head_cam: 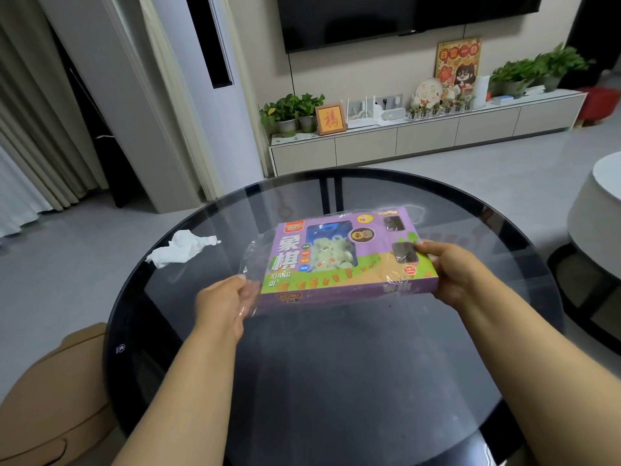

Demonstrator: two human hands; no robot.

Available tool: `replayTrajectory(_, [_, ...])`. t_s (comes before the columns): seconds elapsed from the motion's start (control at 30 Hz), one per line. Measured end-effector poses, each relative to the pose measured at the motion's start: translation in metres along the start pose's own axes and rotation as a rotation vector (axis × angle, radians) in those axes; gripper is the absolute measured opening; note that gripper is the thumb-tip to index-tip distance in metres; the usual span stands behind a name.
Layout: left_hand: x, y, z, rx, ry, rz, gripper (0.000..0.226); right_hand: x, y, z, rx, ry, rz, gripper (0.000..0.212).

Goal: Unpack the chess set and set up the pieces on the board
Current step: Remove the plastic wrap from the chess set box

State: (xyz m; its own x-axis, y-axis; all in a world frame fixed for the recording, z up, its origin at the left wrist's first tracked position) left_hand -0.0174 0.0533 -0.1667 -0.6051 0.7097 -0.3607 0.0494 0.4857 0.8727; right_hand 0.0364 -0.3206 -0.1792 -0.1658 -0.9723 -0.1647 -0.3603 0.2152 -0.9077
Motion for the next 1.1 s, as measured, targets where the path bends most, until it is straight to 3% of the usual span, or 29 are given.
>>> replayTrajectory(0.1, [0.004,0.002,-0.004,0.035,0.0,-0.019,0.015,0.007,0.001,0.0,0.002,0.053,0.024,0.037])
replayTrajectory(0.3, [0.021,-0.011,-0.025,0.169,0.065,-0.008,0.046,0.004,0.003,-0.006,0.002,0.079,0.076,0.034])
replayTrajectory(0.47, [0.001,-0.023,-0.049,0.193,0.052,-0.367,0.024,-0.005,0.007,-0.011,0.006,0.068,0.125,0.035])
replayTrajectory(0.63, [-0.009,-0.044,-0.057,0.29,0.007,-0.316,0.022,-0.021,0.011,-0.019,0.02,0.016,0.104,0.032])
replayTrajectory(0.77, [0.018,-0.03,-0.043,0.133,0.125,-0.299,0.024,-0.023,0.016,-0.019,0.01,0.022,0.103,0.027])
replayTrajectory(0.87, [0.044,-0.009,-0.031,-0.001,0.218,-0.419,0.015,-0.019,0.011,-0.018,0.024,0.045,0.072,0.033])
replayTrajectory(1.03, [0.028,-0.01,-0.031,0.045,0.097,-0.478,0.052,-0.022,0.009,-0.022,0.021,0.058,0.022,0.034])
replayTrajectory(1.1, [0.022,-0.017,-0.037,0.045,0.098,-0.369,0.04,-0.026,0.01,-0.024,0.027,0.05,-0.003,0.031])
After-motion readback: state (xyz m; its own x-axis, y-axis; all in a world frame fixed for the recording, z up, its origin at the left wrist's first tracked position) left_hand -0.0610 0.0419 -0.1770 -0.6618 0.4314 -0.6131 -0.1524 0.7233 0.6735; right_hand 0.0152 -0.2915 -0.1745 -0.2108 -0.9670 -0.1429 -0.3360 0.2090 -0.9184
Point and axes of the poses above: each hand's wrist, its own z-axis towards the middle knuckle, its own x-axis out of the back of the hand, y = z × x, the point moved 10 cm from there along z, towards the middle knuckle, and after that the axes turned 10 degrees about -z, right-handed, at the moved point
